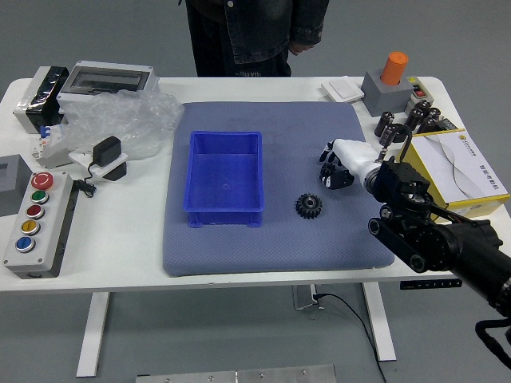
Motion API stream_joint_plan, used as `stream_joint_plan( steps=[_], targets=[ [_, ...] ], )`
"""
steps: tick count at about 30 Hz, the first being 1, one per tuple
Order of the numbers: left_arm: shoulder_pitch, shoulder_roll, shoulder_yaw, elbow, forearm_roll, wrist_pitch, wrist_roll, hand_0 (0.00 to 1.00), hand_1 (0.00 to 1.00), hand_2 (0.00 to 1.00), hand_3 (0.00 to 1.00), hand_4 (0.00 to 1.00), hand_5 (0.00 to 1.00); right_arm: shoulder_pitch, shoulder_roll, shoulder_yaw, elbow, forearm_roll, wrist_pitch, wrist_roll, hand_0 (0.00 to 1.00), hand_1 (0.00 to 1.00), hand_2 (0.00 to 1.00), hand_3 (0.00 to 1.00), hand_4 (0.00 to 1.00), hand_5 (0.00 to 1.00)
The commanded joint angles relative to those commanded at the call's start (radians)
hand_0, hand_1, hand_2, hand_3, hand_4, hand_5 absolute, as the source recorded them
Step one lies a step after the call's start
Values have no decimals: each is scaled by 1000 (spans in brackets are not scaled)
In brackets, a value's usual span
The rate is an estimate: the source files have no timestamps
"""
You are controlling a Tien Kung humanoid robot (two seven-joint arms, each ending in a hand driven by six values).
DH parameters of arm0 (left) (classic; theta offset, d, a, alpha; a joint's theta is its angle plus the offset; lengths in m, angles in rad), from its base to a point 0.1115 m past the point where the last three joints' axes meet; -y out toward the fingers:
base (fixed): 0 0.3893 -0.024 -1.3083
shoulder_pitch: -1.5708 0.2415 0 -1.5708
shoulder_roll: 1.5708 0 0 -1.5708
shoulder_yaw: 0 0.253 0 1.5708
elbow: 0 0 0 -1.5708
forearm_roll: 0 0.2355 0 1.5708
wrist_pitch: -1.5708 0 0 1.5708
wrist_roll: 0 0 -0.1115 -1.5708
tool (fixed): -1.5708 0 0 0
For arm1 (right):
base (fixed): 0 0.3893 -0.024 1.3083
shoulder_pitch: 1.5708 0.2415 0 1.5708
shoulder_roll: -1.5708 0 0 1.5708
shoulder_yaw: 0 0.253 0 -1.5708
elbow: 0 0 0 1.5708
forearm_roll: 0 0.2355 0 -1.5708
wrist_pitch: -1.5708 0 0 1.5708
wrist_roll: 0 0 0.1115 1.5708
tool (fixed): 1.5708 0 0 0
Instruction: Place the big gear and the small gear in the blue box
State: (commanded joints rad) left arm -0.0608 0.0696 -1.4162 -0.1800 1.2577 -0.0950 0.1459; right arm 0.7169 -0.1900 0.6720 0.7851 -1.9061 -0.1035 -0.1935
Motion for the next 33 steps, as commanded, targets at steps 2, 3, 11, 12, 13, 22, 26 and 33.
stream_joint_plan(
  steps=[2,3,11,12,13,22,26,33],
  targets=[
    [0,0,1,0,0,0,0,730,681,700,701,434,17,-3,0,-2,-2,-3,-3,1,699,575,611,632,614,185],
    [1,0,1,0,0,0,0,730,681,700,699,430,12,-4,0,-3,-3,-4,-4,2,705,572,606,629,573,163],
    [3,0,5,0,-2,0,0,730,681,698,699,425,7,-13,-2,-7,-8,-25,-13,4,706,568,602,627,559,157],
    [3,0,5,0,-2,0,0,730,681,698,699,425,7,-14,-2,-7,-8,-29,-15,5,706,568,602,627,559,157],
    [3,0,6,0,-2,0,0,730,681,698,699,425,7,-14,-1,-7,-9,-32,-19,7,706,568,602,627,559,157],
    [3,-1,6,0,-1,0,0,730,681,697,698,422,5,-19,1,-10,-16,-48,-62,25,683,544,566,612,588,130],
    [4,-1,7,0,-2,0,0,730,681,697,698,422,5,-19,0,-8,-18,-49,-75,32,683,544,566,612,588,130],
    [4,-1,6,0,-2,0,0,730,682,697,696,418,4,-21,-2,1,-16,-51,-83,36,684,547,561,617,622,86]
  ],
)
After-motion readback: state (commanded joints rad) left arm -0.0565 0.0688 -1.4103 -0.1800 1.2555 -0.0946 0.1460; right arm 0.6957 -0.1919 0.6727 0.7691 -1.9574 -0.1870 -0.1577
